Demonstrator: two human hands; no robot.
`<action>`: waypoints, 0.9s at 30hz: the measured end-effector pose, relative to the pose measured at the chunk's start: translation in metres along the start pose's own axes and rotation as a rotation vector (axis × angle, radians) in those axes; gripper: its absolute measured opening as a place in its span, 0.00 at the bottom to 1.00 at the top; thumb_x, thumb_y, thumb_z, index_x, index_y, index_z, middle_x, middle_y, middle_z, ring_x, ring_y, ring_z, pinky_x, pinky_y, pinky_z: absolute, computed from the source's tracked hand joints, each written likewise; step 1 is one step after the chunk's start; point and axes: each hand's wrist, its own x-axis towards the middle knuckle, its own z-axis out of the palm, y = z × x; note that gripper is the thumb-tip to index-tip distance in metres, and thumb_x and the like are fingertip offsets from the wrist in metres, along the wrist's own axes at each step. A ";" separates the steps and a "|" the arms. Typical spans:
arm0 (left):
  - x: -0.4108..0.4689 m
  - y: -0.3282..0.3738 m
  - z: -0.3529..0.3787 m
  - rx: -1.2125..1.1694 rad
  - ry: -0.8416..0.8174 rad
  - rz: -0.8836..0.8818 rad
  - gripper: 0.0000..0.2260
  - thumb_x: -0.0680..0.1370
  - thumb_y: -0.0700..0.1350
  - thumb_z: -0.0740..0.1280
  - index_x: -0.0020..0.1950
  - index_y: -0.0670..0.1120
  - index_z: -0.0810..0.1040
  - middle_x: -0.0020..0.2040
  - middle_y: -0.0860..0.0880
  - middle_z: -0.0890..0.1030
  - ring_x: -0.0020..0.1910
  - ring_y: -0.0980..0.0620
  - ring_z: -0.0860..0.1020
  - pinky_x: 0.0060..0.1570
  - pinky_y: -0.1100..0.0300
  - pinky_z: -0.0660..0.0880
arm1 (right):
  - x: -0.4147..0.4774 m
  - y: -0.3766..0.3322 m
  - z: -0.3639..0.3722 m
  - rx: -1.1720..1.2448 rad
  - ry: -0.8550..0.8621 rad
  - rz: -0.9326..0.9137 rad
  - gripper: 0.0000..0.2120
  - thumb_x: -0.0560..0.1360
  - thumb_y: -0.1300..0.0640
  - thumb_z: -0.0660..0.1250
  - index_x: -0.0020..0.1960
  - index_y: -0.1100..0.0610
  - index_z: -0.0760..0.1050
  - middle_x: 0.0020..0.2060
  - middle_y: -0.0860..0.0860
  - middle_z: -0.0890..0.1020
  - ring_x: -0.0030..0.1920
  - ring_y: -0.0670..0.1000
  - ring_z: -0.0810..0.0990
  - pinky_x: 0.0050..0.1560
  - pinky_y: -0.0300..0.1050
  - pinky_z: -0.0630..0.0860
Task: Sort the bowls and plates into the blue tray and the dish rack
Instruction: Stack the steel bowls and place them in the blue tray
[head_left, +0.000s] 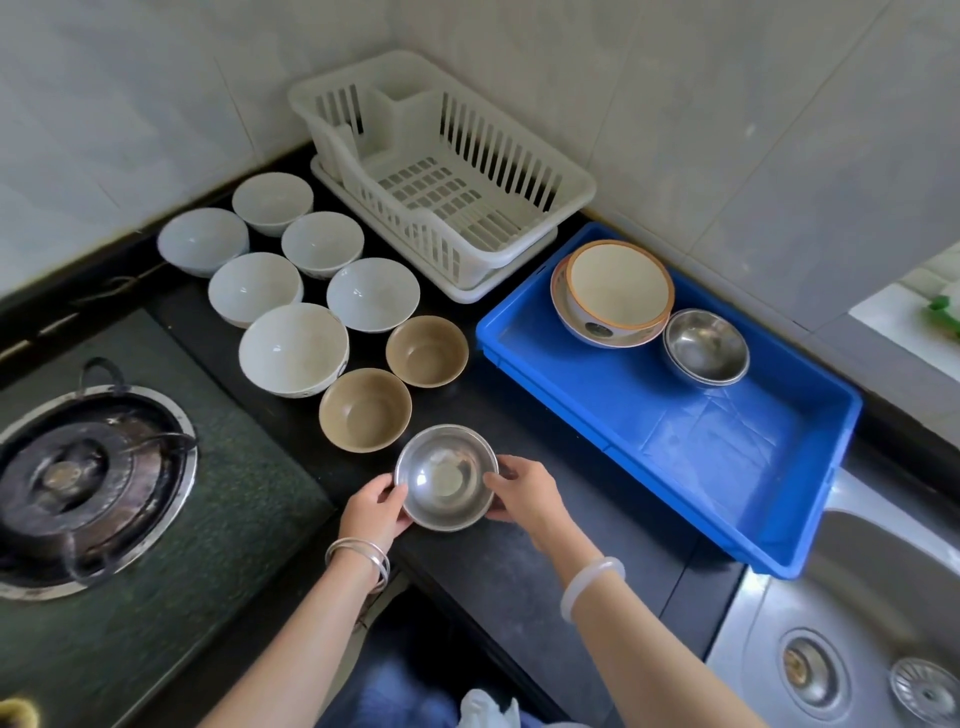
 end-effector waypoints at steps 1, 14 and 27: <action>-0.001 0.002 0.001 0.006 -0.007 0.007 0.10 0.77 0.38 0.62 0.57 0.40 0.77 0.49 0.41 0.80 0.48 0.48 0.79 0.46 0.58 0.77 | 0.000 0.000 -0.002 0.028 0.003 0.001 0.15 0.77 0.60 0.65 0.63 0.56 0.75 0.48 0.53 0.83 0.43 0.48 0.83 0.34 0.36 0.81; -0.006 0.098 0.107 0.031 -0.256 0.211 0.03 0.76 0.40 0.65 0.43 0.47 0.77 0.42 0.49 0.80 0.43 0.55 0.80 0.37 0.65 0.79 | -0.015 -0.038 -0.117 0.449 0.217 -0.147 0.07 0.76 0.61 0.66 0.52 0.55 0.80 0.40 0.52 0.85 0.36 0.51 0.85 0.37 0.39 0.81; 0.008 0.126 0.298 0.207 -0.385 0.223 0.03 0.76 0.41 0.64 0.45 0.42 0.77 0.44 0.43 0.79 0.43 0.46 0.78 0.54 0.46 0.78 | 0.028 -0.023 -0.257 0.585 0.551 -0.110 0.14 0.76 0.61 0.66 0.62 0.62 0.76 0.47 0.58 0.83 0.34 0.51 0.83 0.42 0.40 0.82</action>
